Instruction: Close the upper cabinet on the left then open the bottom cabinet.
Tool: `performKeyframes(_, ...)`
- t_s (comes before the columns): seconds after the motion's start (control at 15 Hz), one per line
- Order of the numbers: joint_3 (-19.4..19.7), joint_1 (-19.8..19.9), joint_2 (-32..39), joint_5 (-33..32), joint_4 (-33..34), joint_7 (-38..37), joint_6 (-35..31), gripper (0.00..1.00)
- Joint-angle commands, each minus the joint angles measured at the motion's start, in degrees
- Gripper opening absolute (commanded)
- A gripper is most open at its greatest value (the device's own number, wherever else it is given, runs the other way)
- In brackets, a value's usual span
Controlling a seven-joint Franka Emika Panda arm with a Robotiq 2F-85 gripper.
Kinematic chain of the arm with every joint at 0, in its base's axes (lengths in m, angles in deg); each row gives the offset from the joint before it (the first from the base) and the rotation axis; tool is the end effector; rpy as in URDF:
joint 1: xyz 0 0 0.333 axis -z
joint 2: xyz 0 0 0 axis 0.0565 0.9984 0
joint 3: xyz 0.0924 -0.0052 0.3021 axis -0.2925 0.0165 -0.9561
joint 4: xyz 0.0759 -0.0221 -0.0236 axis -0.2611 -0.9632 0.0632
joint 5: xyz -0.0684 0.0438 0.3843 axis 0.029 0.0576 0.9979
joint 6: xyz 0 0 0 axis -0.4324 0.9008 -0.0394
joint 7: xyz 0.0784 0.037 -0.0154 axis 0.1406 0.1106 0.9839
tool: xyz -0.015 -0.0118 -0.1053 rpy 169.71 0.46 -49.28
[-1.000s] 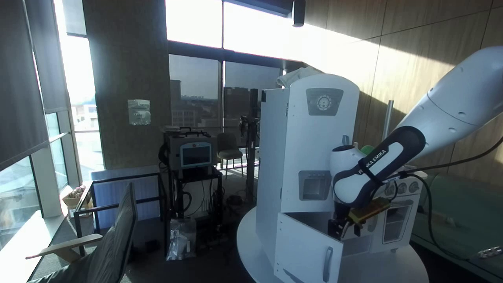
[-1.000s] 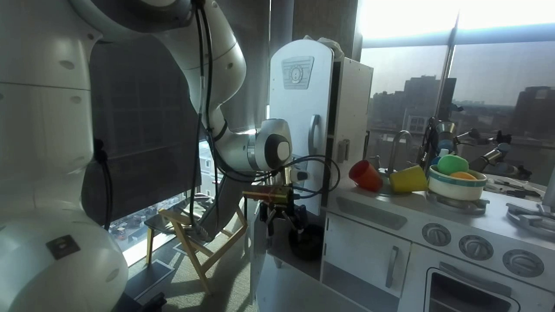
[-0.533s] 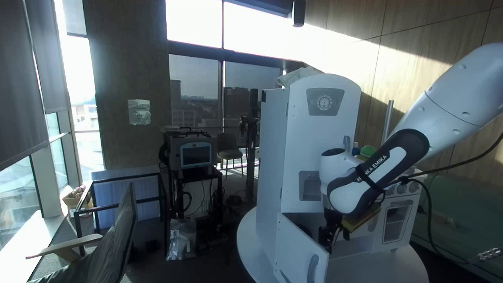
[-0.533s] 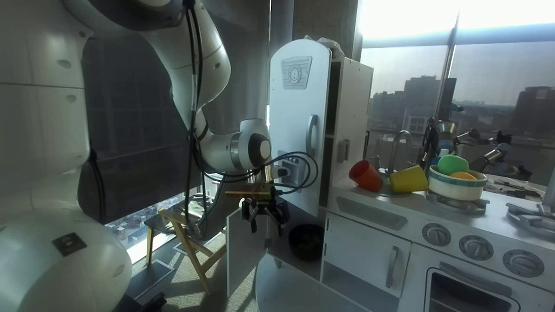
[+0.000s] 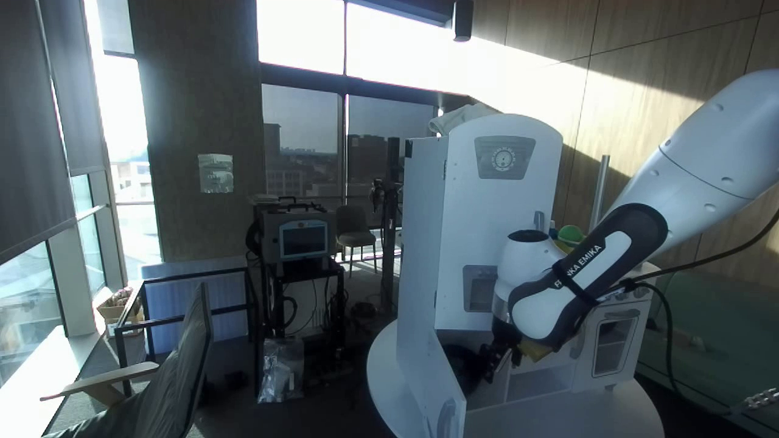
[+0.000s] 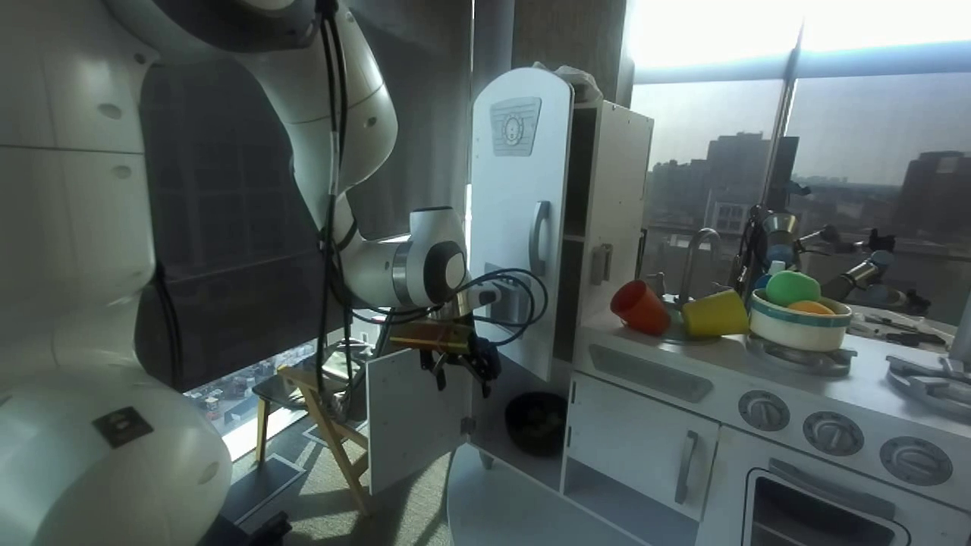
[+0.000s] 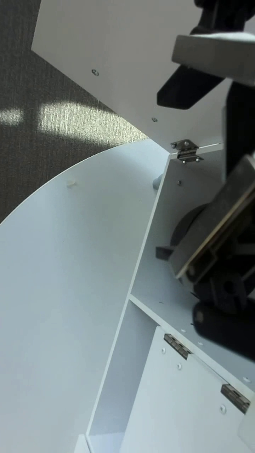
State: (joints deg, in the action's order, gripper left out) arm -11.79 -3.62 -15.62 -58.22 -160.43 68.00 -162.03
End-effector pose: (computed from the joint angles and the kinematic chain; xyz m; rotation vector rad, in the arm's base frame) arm 0.4761 0.0081 0.2820 2.9825 0.2158 0.2447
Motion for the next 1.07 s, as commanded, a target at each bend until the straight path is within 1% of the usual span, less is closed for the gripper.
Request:
performKeyframes(0.0, 1.17, 1.08, -2.50, -1.57, -0.51, -2.43, 0.44, 1.00)
performKeyframes(0.07, 1.60, 1.51, -2.77, -1.86, -0.65, -2.70, -0.40, 1.00)
performKeyframes(0.4, 3.29, 3.73, -3.62, 2.63, -0.67, -2.79, -6.27, 1.00)
performKeyframes(0.6, 3.56, 4.31, -2.54, 5.76, 0.43, -4.64, -7.66, 1.00)
performKeyframes(0.73, 3.49, 4.33, -2.03, 9.40, 1.03, -5.88, -8.14, 1.00)
performKeyframes(0.87, 3.48, 4.41, -1.69, 10.34, 1.51, -7.26, -7.99, 1.00)
performKeyframes(1.0, 3.55, 4.51, -1.66, 9.68, 1.59, -8.83, -8.27, 1.00)
